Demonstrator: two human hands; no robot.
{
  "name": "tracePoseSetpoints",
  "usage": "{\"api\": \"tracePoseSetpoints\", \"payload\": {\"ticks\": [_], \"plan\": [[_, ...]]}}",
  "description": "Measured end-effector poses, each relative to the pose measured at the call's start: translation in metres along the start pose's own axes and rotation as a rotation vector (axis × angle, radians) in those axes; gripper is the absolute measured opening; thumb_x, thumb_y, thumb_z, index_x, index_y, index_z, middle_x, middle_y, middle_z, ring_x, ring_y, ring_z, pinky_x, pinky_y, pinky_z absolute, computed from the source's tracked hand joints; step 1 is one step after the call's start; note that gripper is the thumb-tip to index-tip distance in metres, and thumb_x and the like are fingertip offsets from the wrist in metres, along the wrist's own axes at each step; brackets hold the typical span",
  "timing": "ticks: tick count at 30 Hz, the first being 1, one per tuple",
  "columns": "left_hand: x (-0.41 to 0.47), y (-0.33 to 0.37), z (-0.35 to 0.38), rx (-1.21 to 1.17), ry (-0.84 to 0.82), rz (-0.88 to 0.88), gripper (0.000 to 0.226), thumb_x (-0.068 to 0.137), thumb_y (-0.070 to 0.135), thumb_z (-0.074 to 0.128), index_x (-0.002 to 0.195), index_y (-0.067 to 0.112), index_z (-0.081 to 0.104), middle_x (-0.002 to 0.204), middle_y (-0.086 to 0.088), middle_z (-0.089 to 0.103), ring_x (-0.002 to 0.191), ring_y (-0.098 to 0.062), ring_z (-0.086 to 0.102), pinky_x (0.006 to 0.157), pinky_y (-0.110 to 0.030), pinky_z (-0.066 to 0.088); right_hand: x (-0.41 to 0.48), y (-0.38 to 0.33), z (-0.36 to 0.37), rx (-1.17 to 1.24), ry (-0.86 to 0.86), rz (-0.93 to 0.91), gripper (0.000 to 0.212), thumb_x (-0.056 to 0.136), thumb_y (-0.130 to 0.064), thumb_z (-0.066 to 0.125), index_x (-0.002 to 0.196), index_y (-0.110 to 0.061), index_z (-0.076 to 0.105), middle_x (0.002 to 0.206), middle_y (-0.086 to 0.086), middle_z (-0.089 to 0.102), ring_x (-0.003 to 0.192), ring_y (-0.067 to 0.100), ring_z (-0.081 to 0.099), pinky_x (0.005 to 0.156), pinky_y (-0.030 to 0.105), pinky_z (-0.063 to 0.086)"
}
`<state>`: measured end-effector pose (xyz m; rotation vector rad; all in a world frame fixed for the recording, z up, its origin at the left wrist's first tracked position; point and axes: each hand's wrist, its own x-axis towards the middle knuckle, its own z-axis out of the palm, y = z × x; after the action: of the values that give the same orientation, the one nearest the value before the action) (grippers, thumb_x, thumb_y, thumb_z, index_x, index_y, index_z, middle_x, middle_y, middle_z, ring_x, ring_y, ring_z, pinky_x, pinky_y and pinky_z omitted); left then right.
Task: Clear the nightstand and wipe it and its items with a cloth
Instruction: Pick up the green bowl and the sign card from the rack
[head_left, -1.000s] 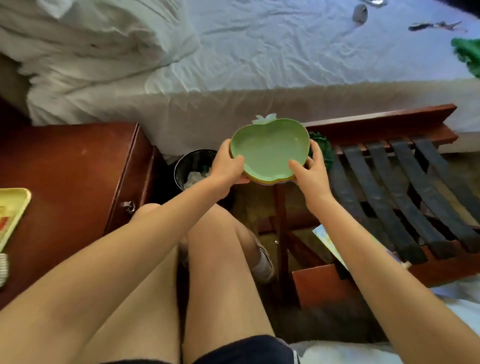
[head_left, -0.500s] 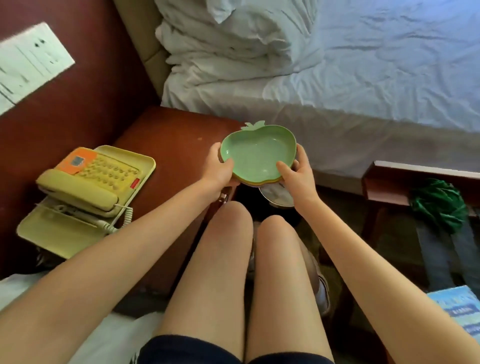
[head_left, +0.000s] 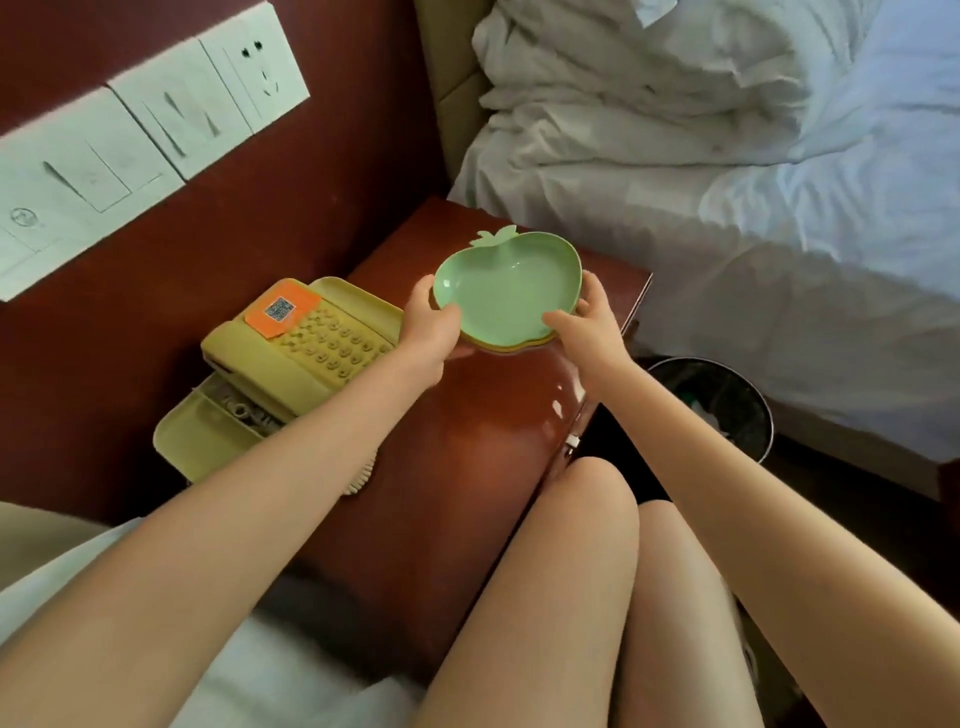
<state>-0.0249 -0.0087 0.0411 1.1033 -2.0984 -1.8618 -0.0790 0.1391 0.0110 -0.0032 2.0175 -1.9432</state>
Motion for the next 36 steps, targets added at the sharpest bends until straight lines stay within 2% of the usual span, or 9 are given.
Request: {"api": "tracePoseSetpoints", "payload": {"ticks": [2,5,8,10,12,15,19,23,36], "plan": [[0.016,0.002,-0.004,-0.009,0.016,-0.026,0.052,0.097,0.003,0.037,0.143,0.026,0.031,0.131,0.000,0.040,0.100,-0.018,0.052,0.063,-0.030,0.056,0.016,0.001,0.012,0.037,0.010,0.087,0.045,0.085,0.002,0.051,0.123,-0.018,0.038,0.107,0.007,0.057,0.092,0.025,0.060,0.074,0.040,0.054],[0.037,0.003,-0.010,0.019,0.066,-0.030,0.053,0.097,0.003,0.035,0.145,0.026,0.028,0.134,0.001,0.042,0.096,-0.018,0.053,0.067,-0.031,0.057,0.034,0.005,0.033,0.065,-0.013,0.204,0.041,0.088,0.000,0.050,0.123,-0.017,0.039,0.109,0.006,0.054,0.093,0.023,0.060,0.068,0.032,0.056],[0.057,0.003,-0.012,0.019,0.088,-0.040,0.056,0.097,0.003,0.034,0.147,0.026,0.024,0.140,0.000,0.040,0.097,-0.018,0.050,0.072,-0.033,0.057,0.051,0.011,0.053,0.067,-0.025,0.211,0.046,0.088,0.002,0.048,0.126,-0.020,0.040,0.113,0.005,0.053,0.098,0.023,0.060,0.066,0.028,0.055],[0.071,0.003,-0.013,-0.013,0.096,-0.068,0.057,0.097,0.002,0.034,0.147,0.027,0.023,0.143,-0.001,0.038,0.100,-0.018,0.047,0.072,-0.033,0.055,0.063,0.013,0.063,0.080,-0.026,0.202,0.041,0.087,0.005,0.046,0.115,-0.025,0.044,0.109,0.004,0.055,0.099,0.022,0.060,0.067,0.027,0.054],[0.082,0.002,-0.014,-0.061,0.108,-0.106,0.058,0.097,0.000,0.033,0.148,0.026,0.023,0.143,-0.002,0.037,0.103,-0.019,0.045,0.072,-0.033,0.054,0.076,0.016,0.072,0.074,-0.019,0.194,0.039,0.086,0.006,0.045,0.107,-0.026,0.047,0.097,0.001,0.057,0.090,0.020,0.060,0.066,0.027,0.053],[0.098,0.002,-0.015,-0.117,0.122,-0.150,0.061,0.096,-0.004,0.031,0.147,0.027,0.022,0.144,-0.002,0.037,0.115,-0.022,0.047,0.079,-0.038,0.054,0.091,0.020,0.085,0.037,-0.008,0.183,0.043,0.084,0.008,0.044,0.116,-0.020,0.050,0.082,0.000,0.056,0.068,0.017,0.054,0.053,0.023,0.048],[0.113,0.003,-0.017,-0.165,0.143,-0.184,0.060,0.094,-0.006,0.028,0.144,0.028,0.025,0.141,-0.003,0.037,0.121,-0.026,0.046,0.085,-0.042,0.053,0.111,0.023,0.102,0.054,0.018,0.176,0.043,0.082,0.007,0.044,0.109,-0.026,0.049,0.083,-0.003,0.058,0.078,0.019,0.059,0.071,0.033,0.051],[0.129,0.002,-0.022,-0.222,0.173,-0.216,0.056,0.096,-0.006,0.030,0.142,0.025,0.029,0.140,-0.004,0.037,0.123,-0.028,0.046,0.081,-0.041,0.054,0.125,0.022,0.116,0.011,0.026,0.152,0.044,0.080,0.004,0.043,0.113,-0.025,0.048,0.099,0.001,0.061,0.099,0.025,0.060,0.087,0.043,0.051],[0.166,0.005,-0.040,-0.286,0.197,-0.239,0.065,0.093,-0.009,0.031,0.147,0.025,0.022,0.143,-0.006,0.035,0.120,-0.031,0.047,0.076,-0.037,0.057,0.164,0.015,0.153,0.031,-0.022,0.161,0.066,0.078,0.002,0.041,0.140,-0.021,0.041,0.129,0.004,0.055,0.117,0.024,0.054,0.097,0.046,0.048]]}}
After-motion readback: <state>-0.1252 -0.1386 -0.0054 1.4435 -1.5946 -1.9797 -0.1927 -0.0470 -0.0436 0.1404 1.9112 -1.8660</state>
